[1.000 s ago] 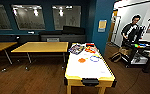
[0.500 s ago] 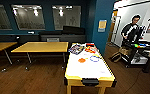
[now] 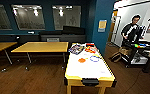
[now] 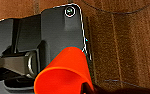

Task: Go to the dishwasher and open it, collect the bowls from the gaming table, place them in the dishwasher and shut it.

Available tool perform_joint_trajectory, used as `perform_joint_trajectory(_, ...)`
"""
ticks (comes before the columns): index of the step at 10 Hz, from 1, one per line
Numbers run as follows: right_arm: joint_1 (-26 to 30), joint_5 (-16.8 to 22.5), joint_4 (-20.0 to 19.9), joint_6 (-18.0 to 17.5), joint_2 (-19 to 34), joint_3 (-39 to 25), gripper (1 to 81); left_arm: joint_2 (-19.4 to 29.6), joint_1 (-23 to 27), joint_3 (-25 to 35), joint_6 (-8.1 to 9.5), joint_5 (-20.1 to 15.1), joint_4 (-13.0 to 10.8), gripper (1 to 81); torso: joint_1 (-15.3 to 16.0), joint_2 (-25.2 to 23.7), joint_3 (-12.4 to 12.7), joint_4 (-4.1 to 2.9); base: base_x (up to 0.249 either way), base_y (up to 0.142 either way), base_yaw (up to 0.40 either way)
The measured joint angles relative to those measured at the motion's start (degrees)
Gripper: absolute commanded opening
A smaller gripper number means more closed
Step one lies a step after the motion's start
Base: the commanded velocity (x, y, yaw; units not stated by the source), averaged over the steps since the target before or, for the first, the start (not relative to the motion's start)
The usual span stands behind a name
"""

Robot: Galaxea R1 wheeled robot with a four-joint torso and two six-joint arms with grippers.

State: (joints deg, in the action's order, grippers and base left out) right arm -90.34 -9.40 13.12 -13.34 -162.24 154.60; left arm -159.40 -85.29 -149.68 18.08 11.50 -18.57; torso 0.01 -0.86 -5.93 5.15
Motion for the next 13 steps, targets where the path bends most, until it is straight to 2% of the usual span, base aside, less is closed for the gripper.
perform_joint_trajectory(10, 0.4, 0.0, 0.0, 0.0, 0.1, 0.0, 1.0, -0.8, 0.0, 1.1, -0.02, 0.2, 0.0, 1.0, 0.0, 0.0, 0.0, 0.00, 0.000, 0.000, 0.000)
perform_joint_trajectory(13, 0.4, 0.0, 0.0, 0.0, 0.0, 0.0, 1.0, -0.8, 0.0, 1.1, -0.02, 0.2, 0.0, 1.0, 0.0, 0.0, 0.0, 0.00, 0.000, 0.000, -0.127)
